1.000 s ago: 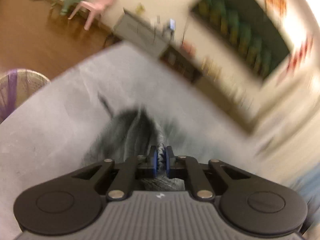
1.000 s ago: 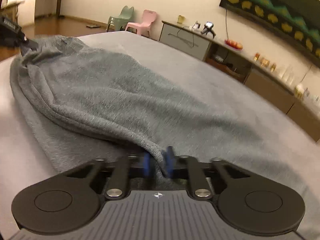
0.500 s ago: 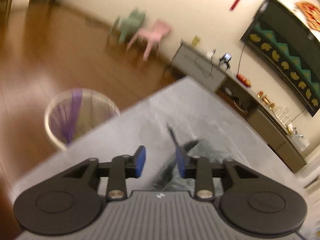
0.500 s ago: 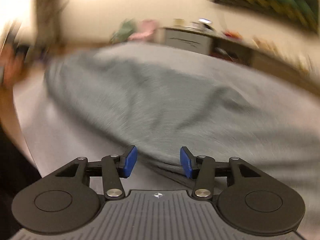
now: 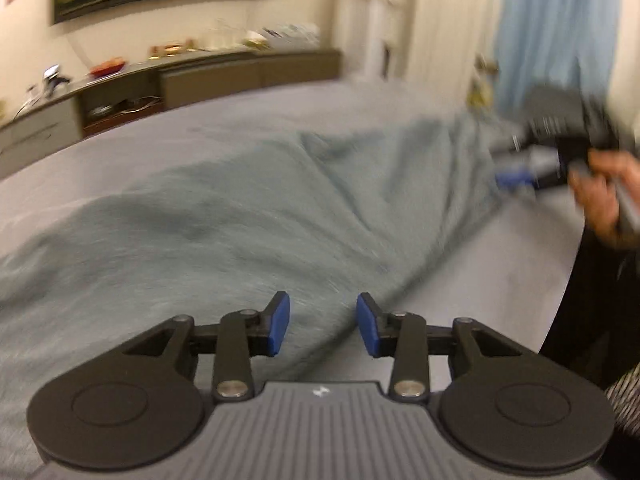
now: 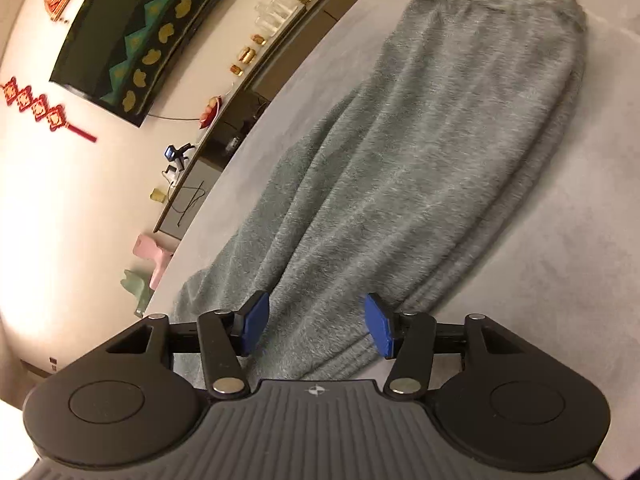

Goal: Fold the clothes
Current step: 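Release both tools and smooth the folded sweatpants flat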

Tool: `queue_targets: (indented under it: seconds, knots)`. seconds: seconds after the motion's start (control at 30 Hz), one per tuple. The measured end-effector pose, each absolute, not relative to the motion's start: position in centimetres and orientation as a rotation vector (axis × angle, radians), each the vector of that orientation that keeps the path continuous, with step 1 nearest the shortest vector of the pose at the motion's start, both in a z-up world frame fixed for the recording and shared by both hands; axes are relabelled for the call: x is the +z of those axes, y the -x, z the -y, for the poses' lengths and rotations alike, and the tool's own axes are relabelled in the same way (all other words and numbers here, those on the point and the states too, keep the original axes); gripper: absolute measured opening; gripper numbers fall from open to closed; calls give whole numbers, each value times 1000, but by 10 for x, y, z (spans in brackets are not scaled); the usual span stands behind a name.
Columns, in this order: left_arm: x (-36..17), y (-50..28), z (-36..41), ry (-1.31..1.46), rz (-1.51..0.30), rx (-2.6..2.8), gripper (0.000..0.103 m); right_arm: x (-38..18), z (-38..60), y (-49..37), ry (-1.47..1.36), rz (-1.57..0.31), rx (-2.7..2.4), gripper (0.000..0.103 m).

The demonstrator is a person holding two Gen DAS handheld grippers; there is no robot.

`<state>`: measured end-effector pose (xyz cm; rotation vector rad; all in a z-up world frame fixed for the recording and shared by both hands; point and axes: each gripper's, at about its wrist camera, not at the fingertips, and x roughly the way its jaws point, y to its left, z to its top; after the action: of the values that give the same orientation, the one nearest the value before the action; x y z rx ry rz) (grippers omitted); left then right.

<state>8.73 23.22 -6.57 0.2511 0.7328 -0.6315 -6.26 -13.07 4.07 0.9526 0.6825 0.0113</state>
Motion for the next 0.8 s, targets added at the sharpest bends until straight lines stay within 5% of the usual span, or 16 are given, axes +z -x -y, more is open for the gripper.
queue_targets:
  seconds: [0.4,0.5,0.57,0.8]
  knots:
    - [-83,-128,-242,-164,-814,-515,39,42,123,57,-978,-693,-2,63]
    - [-81,-141,-260,-28,-836,-486,39,38,130,47,-956,-684,-99,35]
    - [-81,-149,-275,69,-853,-455,39,33,128,39,-904,-700,-126,4]
    - [-82,-166,-319,261,-877,-287,38,35,138,69,-847,-659,-246,1]
